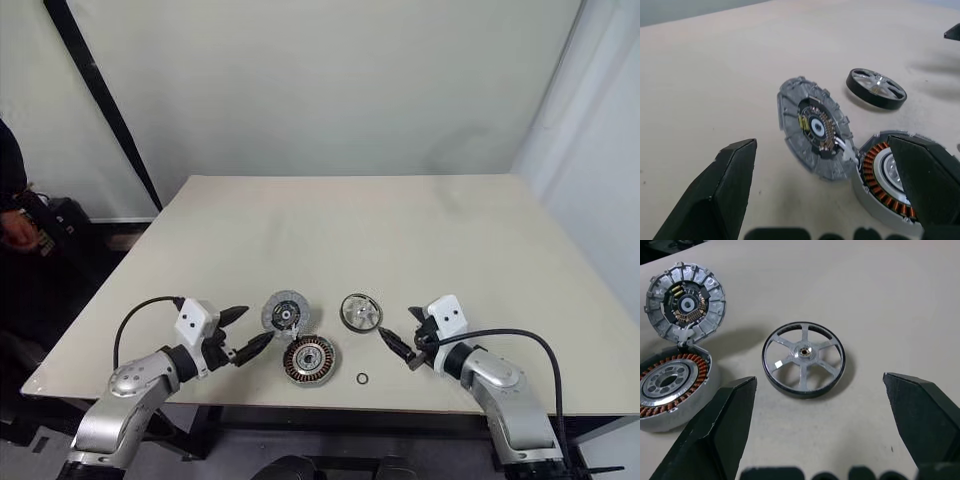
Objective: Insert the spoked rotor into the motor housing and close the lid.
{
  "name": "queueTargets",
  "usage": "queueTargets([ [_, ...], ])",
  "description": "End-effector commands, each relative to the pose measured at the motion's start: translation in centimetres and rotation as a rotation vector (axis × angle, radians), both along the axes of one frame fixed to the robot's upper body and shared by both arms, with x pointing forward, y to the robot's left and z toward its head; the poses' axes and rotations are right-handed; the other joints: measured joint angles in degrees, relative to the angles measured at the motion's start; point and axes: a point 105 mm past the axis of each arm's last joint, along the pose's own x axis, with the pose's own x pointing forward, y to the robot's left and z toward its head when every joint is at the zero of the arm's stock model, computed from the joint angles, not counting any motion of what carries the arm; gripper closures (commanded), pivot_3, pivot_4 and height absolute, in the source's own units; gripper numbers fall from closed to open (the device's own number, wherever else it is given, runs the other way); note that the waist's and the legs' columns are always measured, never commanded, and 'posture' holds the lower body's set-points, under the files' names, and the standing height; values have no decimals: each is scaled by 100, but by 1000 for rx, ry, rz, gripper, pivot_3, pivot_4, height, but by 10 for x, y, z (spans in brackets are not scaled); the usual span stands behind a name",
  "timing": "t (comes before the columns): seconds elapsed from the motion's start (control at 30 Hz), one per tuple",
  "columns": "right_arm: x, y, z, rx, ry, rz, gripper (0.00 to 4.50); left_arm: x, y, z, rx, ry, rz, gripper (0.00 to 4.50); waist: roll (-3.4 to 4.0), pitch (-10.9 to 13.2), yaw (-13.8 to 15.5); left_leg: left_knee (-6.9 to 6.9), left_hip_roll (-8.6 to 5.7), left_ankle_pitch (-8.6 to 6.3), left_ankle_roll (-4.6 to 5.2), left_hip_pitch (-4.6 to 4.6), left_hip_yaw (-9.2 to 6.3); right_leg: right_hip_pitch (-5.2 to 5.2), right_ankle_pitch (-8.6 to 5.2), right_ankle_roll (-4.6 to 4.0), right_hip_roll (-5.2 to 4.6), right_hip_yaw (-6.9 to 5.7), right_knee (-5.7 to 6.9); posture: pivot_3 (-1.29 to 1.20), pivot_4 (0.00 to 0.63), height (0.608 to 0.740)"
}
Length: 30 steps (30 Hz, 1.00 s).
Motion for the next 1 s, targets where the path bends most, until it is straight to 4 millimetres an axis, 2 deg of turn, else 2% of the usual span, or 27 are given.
queueTargets([
  [0.03,4,4,16,7,-58,14,89,3,-2,15,4,-61,-7,34,0,0,-1,0,2,0,0,0,5,-3,1,-1,0,1,0,0,0,740],
  [0.33,7,8,25,48,-79,21,89,2,-5,16,-13,-65,-3,34,-2,1,3,1,4,0,0,0,7,-4,14,6,0,1,0,0,0,740],
  [0.6,-1,12,14,-33,-49,80,89,-6,-3,11,-13,-36,-30,34,-3,1,4,1,5,0,1,-1,9,-6,14,6,0,1,-1,0,0,740],
  [0.9,-22,28,-3,-137,26,238,89,-42,-8,-10,33,88,-215,34,-4,2,4,0,9,-5,2,-2,15,-9,13,4,-1,2,-1,0,0,740],
  [1.0,-28,34,-9,-174,45,280,89,-47,-9,-11,11,116,-239,34,-8,4,4,1,9,-6,2,-2,18,-8,10,-1,-1,3,-2,0,0,740],
])
